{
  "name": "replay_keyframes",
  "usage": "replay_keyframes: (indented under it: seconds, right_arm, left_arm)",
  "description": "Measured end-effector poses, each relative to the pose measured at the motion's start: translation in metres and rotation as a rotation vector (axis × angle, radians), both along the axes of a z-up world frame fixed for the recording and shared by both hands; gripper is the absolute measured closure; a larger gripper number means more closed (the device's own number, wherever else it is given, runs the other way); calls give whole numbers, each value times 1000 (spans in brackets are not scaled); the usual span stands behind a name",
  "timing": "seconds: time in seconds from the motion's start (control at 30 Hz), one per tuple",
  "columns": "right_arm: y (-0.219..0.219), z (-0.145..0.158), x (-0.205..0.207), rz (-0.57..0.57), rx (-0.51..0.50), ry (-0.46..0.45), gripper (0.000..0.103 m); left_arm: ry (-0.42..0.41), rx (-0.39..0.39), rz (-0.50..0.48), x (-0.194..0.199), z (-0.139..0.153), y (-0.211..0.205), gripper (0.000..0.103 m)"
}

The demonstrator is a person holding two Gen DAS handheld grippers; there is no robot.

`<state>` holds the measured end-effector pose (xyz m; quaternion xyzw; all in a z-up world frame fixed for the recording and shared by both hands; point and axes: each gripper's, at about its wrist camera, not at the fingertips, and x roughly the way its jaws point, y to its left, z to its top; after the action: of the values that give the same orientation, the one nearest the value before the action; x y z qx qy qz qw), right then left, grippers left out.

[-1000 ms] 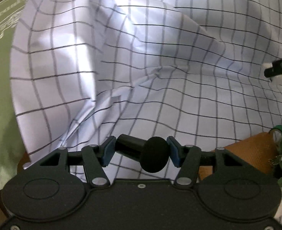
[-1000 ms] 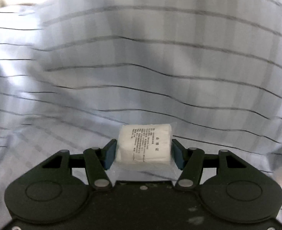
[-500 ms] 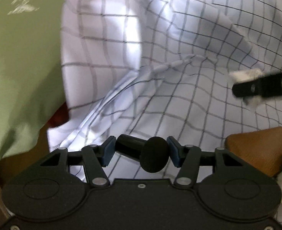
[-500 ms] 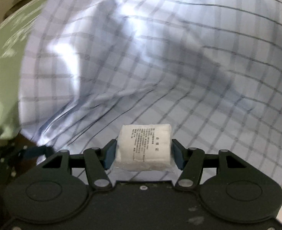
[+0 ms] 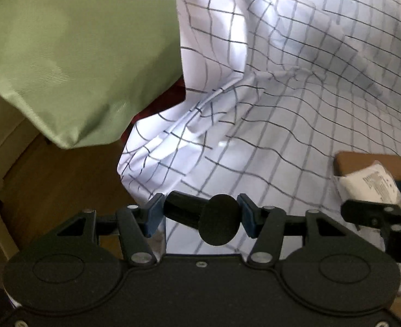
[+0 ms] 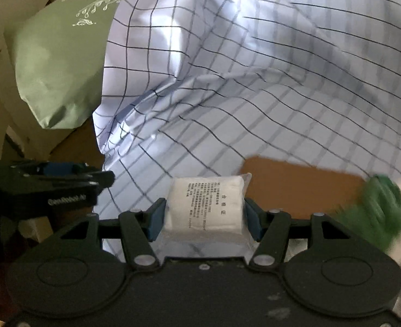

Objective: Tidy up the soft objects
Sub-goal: 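Carry packet and stopper back toward woven basket with both tools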

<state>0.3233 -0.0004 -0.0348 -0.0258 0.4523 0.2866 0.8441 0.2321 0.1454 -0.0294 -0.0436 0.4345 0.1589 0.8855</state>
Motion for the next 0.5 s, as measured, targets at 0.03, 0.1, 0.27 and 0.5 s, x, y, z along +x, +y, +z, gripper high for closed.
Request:
replay_keyframes:
  seconds: [0.03, 0.1, 0.27, 0.5]
  right_arm:
    - [-8, 2, -9, -15, 2, 0, 43]
    - [-23, 5, -27, -43, 4, -8, 43]
    - [-62, 15, -78, -127, 10, -47, 43]
    - [-116, 27, -153, -289, 19, -110, 43]
  left_arm:
    - [-3, -1, -9, -6, 3, -4, 48]
    - [-10, -9, -29, -17, 8, -13, 48]
    - [-46, -24, -83, -41, 28, -37, 48]
    - [-82, -25, -191, -70, 47, -77, 48]
